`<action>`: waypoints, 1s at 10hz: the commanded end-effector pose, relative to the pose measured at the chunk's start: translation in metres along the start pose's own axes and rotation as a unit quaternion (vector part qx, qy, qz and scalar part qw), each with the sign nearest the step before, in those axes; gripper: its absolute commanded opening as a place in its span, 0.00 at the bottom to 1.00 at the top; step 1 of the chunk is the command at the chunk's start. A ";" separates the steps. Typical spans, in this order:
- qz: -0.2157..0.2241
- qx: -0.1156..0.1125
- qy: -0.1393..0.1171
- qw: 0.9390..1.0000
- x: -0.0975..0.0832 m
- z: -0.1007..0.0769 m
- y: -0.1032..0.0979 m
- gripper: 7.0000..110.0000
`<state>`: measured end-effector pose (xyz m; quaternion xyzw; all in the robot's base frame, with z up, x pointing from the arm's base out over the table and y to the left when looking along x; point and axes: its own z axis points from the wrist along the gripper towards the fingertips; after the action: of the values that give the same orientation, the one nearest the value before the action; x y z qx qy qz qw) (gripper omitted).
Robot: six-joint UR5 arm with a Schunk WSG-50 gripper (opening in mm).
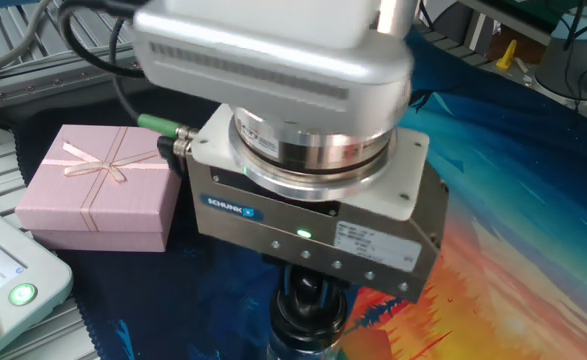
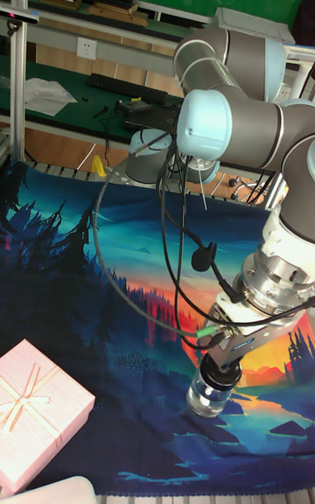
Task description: Screw the lid onto the jar
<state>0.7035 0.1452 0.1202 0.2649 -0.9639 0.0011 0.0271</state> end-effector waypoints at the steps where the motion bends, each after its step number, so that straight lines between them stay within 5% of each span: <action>1: 0.089 -0.011 -0.003 0.996 -0.003 -0.002 0.005 0.00; 5: 0.194 0.015 -0.015 0.981 -0.006 -0.001 -0.004 0.00; 8: 0.195 0.011 -0.019 0.981 -0.009 -0.002 0.001 0.00; 9: 0.189 0.004 -0.017 0.982 -0.009 -0.002 0.005 0.15; 10: 0.177 -0.006 -0.014 0.984 -0.008 -0.002 0.009 0.15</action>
<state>0.7089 0.1492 0.1205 0.0889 -0.9959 0.0132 0.0104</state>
